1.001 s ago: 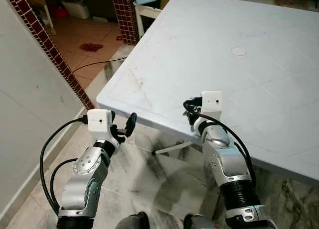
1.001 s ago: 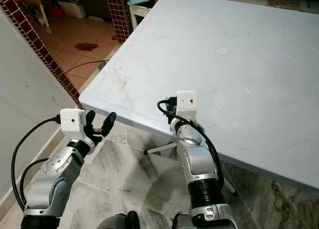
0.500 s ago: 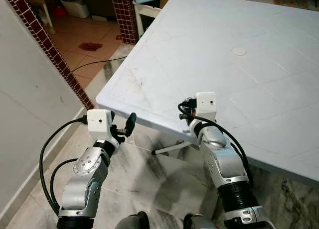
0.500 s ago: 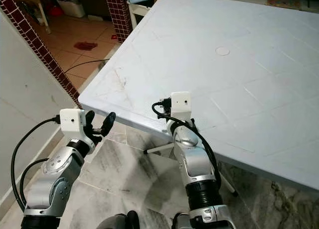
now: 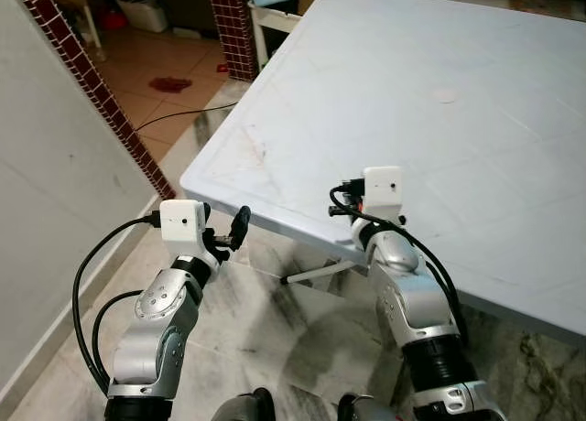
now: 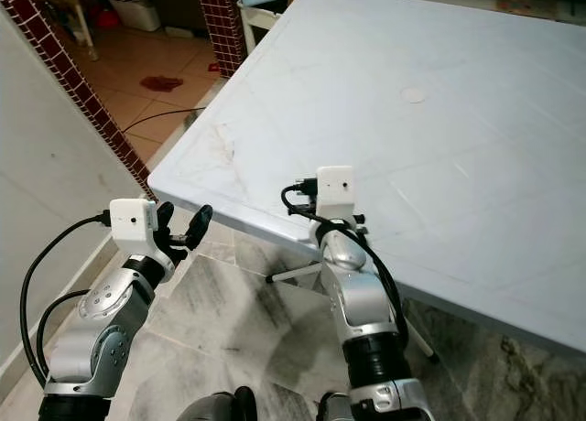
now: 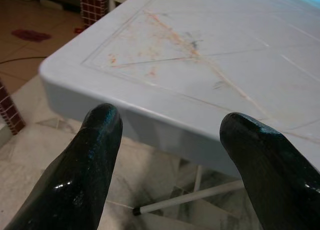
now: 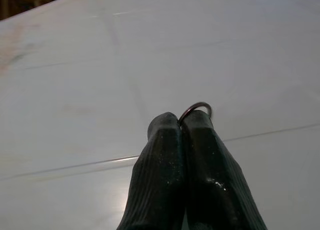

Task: Hang keys on a hook

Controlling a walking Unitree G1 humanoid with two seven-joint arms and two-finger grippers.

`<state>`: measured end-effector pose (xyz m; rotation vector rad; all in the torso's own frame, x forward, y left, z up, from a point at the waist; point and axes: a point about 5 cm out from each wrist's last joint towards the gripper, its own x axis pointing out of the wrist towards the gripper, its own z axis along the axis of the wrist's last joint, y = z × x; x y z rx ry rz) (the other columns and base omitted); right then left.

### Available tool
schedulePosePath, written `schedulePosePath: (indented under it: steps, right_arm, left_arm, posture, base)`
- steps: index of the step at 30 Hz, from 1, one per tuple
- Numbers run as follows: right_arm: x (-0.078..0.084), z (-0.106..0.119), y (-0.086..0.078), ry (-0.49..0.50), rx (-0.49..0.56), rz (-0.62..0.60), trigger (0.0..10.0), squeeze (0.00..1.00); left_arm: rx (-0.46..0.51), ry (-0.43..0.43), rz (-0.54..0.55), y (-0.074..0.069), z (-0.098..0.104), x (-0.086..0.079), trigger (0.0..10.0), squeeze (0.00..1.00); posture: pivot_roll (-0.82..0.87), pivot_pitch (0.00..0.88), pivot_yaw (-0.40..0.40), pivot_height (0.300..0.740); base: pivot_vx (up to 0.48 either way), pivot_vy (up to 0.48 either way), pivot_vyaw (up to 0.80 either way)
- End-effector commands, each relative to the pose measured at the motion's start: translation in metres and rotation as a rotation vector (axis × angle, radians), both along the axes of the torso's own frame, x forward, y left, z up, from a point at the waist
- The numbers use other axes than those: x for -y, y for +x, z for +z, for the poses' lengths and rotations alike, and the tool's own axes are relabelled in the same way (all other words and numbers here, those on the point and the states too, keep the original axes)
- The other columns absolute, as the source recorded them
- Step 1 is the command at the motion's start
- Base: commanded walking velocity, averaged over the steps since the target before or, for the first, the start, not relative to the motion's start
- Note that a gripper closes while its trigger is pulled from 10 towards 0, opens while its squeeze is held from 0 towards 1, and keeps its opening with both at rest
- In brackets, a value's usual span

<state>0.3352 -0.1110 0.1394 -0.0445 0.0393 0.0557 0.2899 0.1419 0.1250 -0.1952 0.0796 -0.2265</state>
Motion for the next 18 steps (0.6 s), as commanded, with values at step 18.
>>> schedulePosePath:
  steps: [18]
  right_arm:
    - [0.031, 0.038, -0.016, -0.075, 0.301, -0.122, 0.0, 0.0]
  left_arm:
    - [0.107, -0.013, -0.016, -0.001, 0.02, -0.004, 10.0, 0.0]
  posture:
    - [0.04, 0.178, 0.09, 0.74]
  base:
    - [0.0, 0.0, 0.0]
